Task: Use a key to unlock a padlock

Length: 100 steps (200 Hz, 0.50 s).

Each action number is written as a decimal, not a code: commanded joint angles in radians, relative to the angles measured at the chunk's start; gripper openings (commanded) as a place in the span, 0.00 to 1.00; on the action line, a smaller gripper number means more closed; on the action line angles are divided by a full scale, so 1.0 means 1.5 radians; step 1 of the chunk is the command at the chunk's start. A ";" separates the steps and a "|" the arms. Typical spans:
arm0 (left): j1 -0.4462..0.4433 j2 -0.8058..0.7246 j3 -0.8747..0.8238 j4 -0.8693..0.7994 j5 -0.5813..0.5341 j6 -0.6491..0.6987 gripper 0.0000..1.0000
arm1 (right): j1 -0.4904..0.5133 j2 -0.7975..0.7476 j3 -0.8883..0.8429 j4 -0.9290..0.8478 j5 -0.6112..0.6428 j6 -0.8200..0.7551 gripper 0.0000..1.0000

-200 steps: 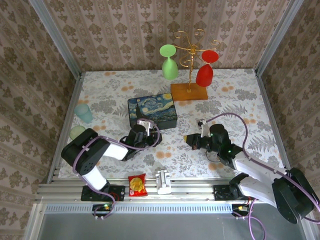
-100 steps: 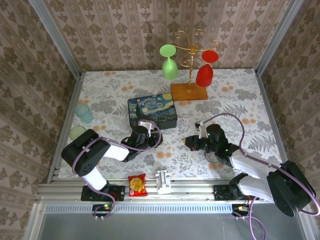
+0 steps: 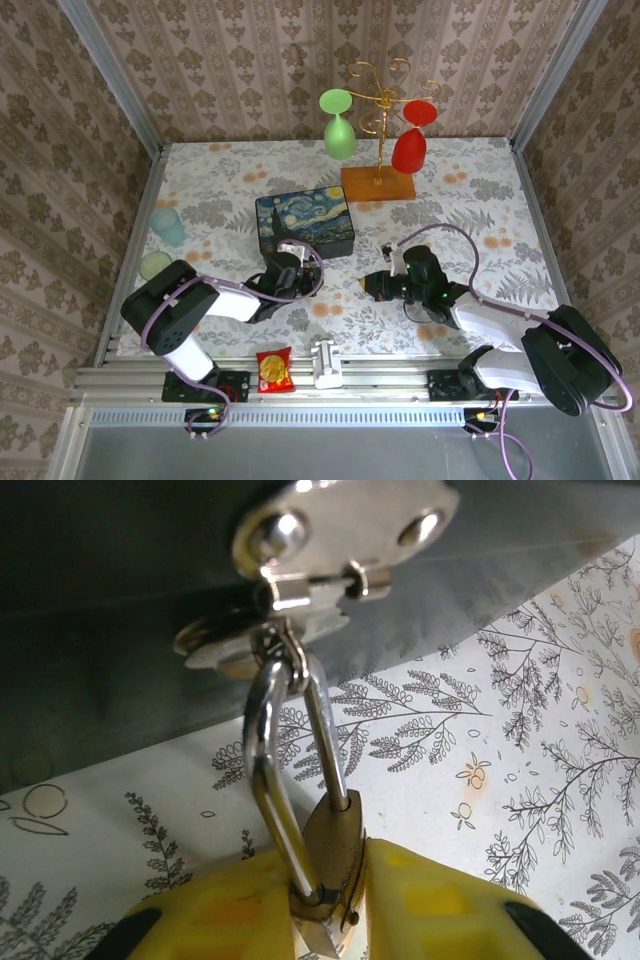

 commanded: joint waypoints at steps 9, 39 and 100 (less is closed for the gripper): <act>-0.002 -0.011 0.003 -0.058 -0.008 -0.014 0.14 | 0.024 0.063 0.051 -0.013 0.054 0.039 0.00; 0.000 -0.038 -0.004 -0.064 -0.006 -0.025 0.12 | 0.047 0.164 0.070 0.041 0.063 0.132 0.00; 0.034 -0.072 -0.036 0.016 0.052 -0.112 0.09 | 0.100 0.272 0.070 0.236 0.062 0.294 0.00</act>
